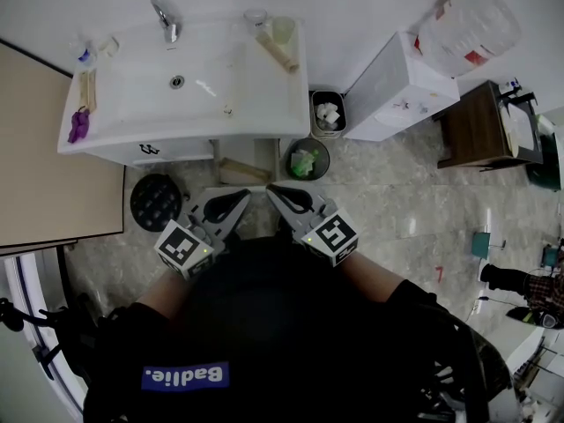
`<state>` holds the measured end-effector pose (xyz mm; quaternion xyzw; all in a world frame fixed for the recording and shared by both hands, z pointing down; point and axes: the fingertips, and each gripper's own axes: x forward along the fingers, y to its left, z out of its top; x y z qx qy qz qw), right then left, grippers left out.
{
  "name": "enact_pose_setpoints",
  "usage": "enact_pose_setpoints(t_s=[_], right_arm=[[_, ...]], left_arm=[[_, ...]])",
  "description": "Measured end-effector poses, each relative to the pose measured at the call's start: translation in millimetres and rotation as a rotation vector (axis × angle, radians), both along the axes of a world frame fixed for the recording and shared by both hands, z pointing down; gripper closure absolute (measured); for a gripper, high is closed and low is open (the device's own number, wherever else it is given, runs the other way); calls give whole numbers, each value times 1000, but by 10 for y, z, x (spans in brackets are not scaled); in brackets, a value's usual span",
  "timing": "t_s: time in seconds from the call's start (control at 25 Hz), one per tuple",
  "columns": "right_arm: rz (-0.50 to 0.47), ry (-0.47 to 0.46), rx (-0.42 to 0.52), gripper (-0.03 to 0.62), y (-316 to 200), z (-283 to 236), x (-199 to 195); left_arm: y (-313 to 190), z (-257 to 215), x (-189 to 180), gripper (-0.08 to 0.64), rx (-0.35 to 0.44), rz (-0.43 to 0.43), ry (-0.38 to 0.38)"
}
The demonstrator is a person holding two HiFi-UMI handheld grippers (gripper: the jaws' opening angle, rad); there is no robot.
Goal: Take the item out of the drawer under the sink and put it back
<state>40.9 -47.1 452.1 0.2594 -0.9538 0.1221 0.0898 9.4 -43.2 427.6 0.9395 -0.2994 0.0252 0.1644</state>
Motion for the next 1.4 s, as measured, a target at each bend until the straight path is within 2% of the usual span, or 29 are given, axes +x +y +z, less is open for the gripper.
enact_pose_setpoints(t_s=[0.56,1.0,1.4], right_arm=[[-42,-21,21,591,58,-11,-66],[-66,-16,19,591,108,7,-158],[-65,-13,14,591,105,20,-179]], left_arm=[[59,97,29,554,33,19,-46],[115,105,-47,554,51,-3,-46],[127,89,-62,554,32,-11,-36]])
